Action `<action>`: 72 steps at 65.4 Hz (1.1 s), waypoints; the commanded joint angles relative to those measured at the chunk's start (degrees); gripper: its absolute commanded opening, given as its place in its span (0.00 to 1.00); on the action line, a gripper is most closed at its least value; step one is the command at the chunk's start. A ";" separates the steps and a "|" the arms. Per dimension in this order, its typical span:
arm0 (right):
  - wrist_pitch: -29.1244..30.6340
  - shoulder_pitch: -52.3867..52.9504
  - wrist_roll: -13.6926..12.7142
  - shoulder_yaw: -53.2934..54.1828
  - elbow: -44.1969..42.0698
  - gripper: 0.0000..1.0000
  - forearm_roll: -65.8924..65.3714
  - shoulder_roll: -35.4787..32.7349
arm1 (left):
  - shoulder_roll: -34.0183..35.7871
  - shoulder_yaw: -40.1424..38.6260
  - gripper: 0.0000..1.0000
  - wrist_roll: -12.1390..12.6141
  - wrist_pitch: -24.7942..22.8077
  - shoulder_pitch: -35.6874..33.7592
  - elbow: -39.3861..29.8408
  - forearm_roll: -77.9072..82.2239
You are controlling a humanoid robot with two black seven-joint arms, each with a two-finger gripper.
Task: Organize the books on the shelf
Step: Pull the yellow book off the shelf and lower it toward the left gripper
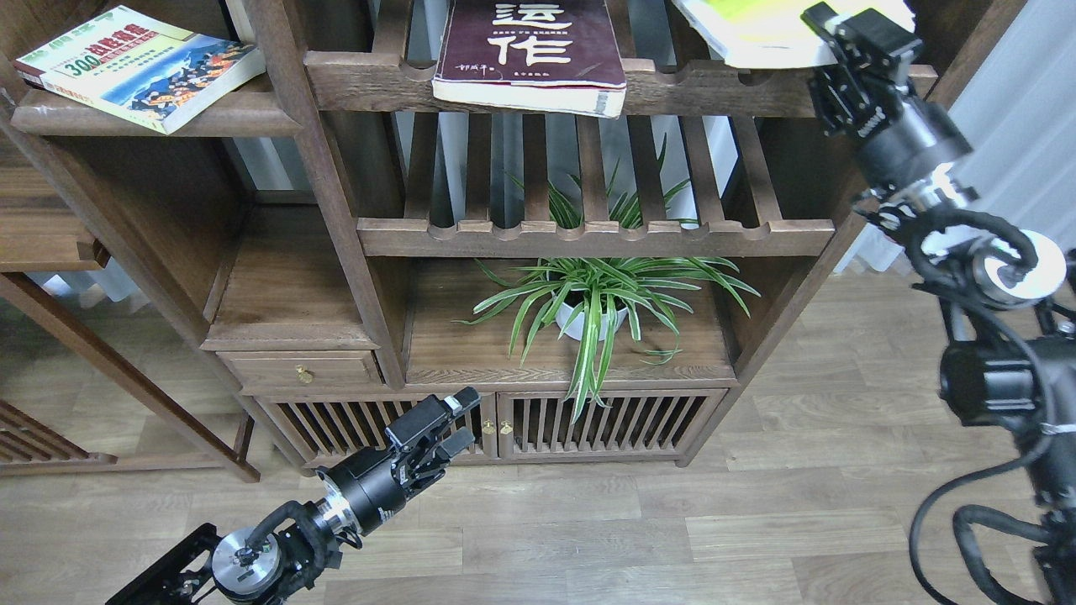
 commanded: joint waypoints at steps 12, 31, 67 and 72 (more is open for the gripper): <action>0.28 -7.34 -1.56 5.89 2.74 0.03 4.42 -6.03 | 0.00 0.01 1.00 0.00 0.00 -0.38 -0.03 0.00; 3.18 -19.03 -1.56 16.61 3.09 0.03 6.53 -7.79 | 0.00 0.27 1.00 0.00 0.00 -1.34 -0.12 0.00; 11.70 -37.40 -1.56 19.26 2.65 0.03 9.52 -3.92 | 0.00 1.42 1.00 0.00 0.00 -1.61 -0.91 0.00; 12.40 -37.75 -1.56 17.50 2.65 0.03 8.99 -2.87 | 0.00 1.42 1.00 0.00 0.00 -1.61 -1.26 0.00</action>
